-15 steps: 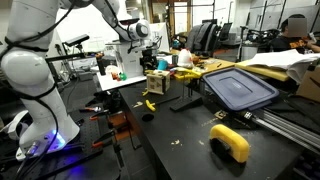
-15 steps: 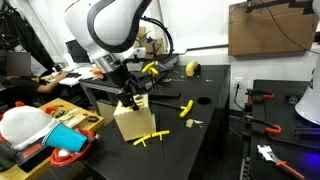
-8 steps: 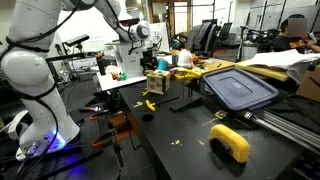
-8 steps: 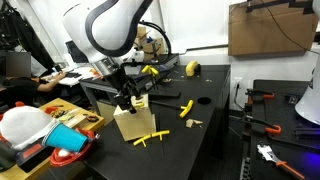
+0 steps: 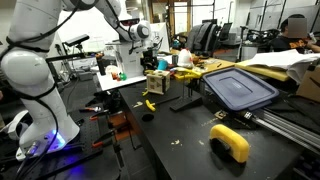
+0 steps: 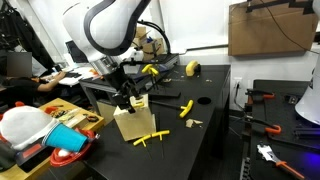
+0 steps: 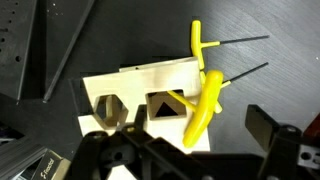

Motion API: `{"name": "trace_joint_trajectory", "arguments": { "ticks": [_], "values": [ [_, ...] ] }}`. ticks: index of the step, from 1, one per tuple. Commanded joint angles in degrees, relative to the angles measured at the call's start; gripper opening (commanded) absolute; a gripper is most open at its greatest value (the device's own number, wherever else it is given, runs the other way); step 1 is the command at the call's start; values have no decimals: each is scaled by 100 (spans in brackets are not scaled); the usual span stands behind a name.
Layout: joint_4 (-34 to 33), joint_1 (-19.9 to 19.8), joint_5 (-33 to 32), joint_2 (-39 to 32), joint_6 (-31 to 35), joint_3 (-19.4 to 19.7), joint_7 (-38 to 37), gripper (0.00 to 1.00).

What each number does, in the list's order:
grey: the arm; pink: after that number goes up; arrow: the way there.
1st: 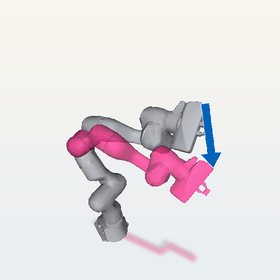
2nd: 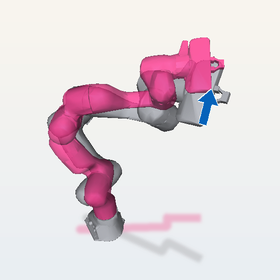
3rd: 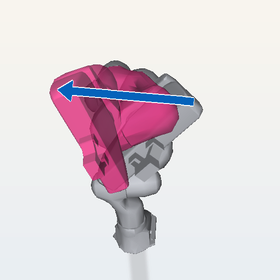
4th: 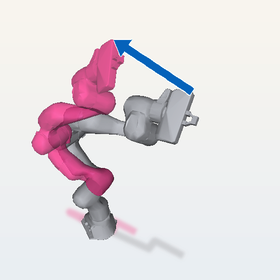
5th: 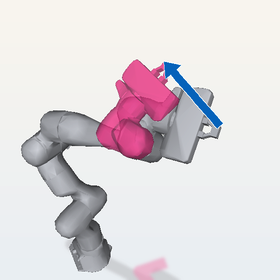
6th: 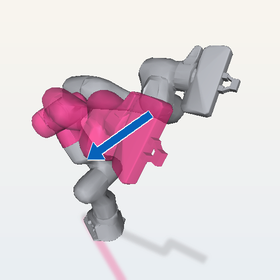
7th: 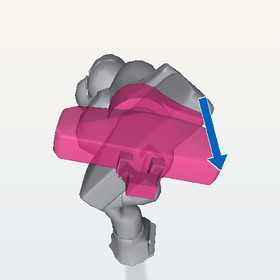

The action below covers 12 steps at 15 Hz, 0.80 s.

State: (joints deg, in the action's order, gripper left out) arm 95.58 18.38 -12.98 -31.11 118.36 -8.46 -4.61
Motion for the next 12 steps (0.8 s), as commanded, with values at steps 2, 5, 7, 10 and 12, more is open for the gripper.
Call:
{"name": "trace_joint_trajectory", "arguments": {
  "ticks": [2,5,7,10,12],
  "values": [
    [-26,16,9,-10,-21,10,1,100],
    [-26,16,9,-10,-21,10,1,100],
    [-26,16,9,-10,-21,10,1,100],
    [-26,16,9,-11,-21,10,1,100],
    [-68,12,5,-44,-18,15,15,100]
  ]
}}
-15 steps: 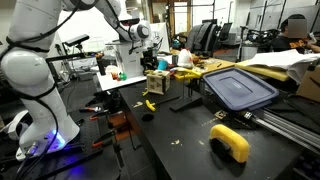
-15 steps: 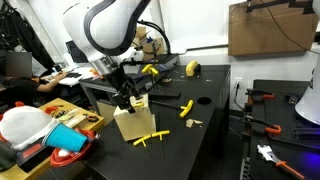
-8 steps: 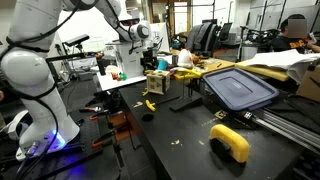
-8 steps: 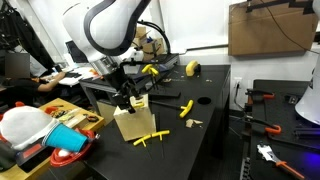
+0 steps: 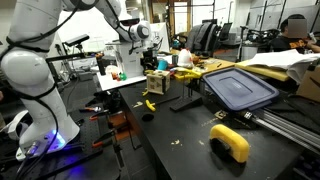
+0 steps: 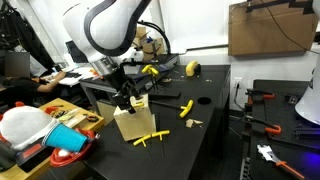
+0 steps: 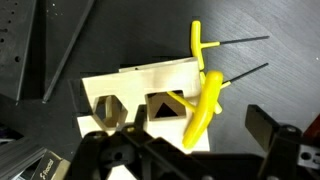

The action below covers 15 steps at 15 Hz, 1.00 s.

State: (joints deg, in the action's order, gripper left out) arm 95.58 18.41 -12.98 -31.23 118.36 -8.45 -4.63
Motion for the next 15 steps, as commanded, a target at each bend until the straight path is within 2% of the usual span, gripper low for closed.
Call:
{"name": "trace_joint_trajectory", "arguments": {
  "ticks": [1,6,7,8,15],
  "values": [
    [-74,8,3,-39,-11,18,16,100],
    [-81,20,-20,-12,19,47,-64,100],
    [-99,9,7,-23,42,37,-50,75],
    [-125,1,26,-42,57,28,-31,74],
    [-221,-18,108,-129,255,-36,72,20]
  ]
}}
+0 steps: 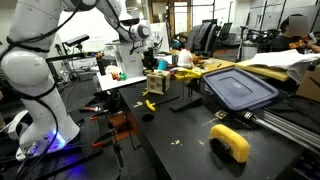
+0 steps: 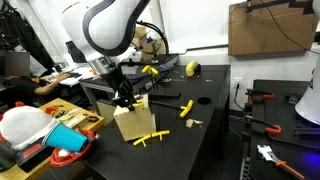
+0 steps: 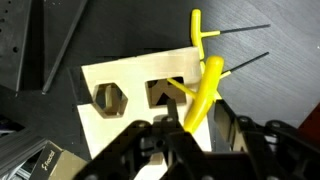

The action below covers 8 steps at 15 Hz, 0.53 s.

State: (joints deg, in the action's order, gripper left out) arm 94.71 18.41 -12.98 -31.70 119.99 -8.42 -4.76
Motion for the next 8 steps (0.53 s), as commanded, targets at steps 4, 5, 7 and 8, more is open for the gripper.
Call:
{"name": "trace_joint_trajectory", "arguments": {
  "ticks": [4,5,7,8],
  "values": [
    [-121,-8,135,-89,234,-62,93,1],
    [-110,1,145,-87,263,-63,79,3],
    [-82,20,161,-77,282,-68,52,4],
    [-49,29,160,-53,298,-71,32,4]
  ]
}}
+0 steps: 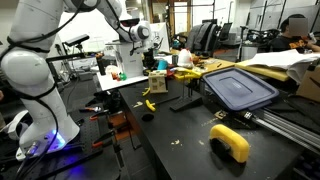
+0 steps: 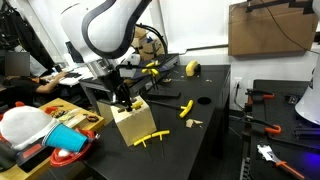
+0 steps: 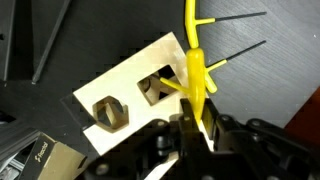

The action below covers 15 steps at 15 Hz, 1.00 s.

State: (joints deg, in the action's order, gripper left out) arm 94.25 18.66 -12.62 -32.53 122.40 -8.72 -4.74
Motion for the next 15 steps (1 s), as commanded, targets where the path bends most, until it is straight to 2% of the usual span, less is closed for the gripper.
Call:
{"name": "trace_joint_trajectory", "arguments": {
  "ticks": [1,8,15],
  "values": [
    [23,11,126,52,78,-46,10,4],
    [257,-5,288,357,400,-72,-209,4],
    [413,11,586,738,453,-48,-824,4]
  ]
}}
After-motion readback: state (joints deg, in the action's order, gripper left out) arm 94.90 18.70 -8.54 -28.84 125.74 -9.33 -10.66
